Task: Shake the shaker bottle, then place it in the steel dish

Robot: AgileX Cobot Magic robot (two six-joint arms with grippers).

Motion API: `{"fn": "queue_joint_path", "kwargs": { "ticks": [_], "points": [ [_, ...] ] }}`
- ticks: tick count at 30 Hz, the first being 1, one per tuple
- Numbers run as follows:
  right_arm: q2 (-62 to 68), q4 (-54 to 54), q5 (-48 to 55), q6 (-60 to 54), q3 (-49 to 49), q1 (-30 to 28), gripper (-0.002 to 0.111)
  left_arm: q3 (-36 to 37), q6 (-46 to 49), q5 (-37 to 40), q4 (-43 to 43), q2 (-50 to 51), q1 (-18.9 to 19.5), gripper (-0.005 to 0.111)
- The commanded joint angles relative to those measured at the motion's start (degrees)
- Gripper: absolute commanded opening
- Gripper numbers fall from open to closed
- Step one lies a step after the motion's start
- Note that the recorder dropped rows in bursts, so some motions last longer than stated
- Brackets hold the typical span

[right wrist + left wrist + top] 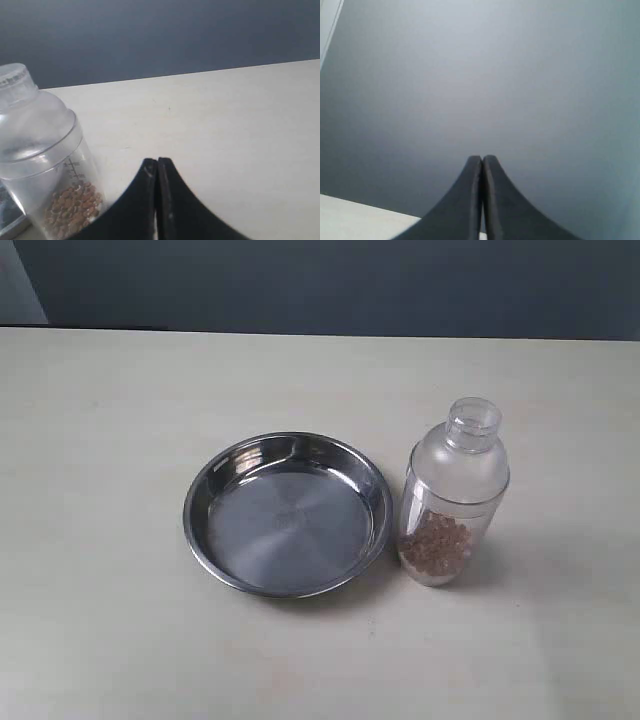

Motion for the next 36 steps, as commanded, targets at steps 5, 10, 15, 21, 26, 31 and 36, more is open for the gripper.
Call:
{"fn": "queue_joint_path", "kwargs": {
  "ticks": [5,10,15,21,26,31,36],
  "points": [
    [0.3,0.2,-0.7,0.0,0.1,-0.1,-0.001,0.3,-11.2,-1.6,-0.6,-0.2,-0.1,0.000],
    [0.3,0.2,-0.8,0.0,0.1,-0.1,-0.001,0.3,-12.4,-1.7,-1.0,-0.2,-0.1,0.000],
    [0.3,0.2,-0.8,0.0,0.1,-0.1,-0.001,-2.1,-19.5,-7.1,11.2,1.3,-0.1,0.000],
    [0.3,0.2,-0.8,0.0,0.1,-0.1,-0.001,-3.3,-16.6,-19.9,6.7,6.2,0.0,0.000],
    [0.3,0.2,-0.8,0.0,0.1,-0.1,-0.001,-12.6,-26.6,-18.7,25.6,22.5,-0.1,0.000],
    [0.3,0.2,-0.7,0.0,0.1,-0.1,-0.001,-26.3,-25.7,-31.4,36.8,45.8,-0.1,0.000],
    [0.3,0.2,-0.7,0.0,0.1,-0.1,-0.001,-31.6,-20.0,-41.3,38.1,57.7,-0.1,0.000]
  ]
}}
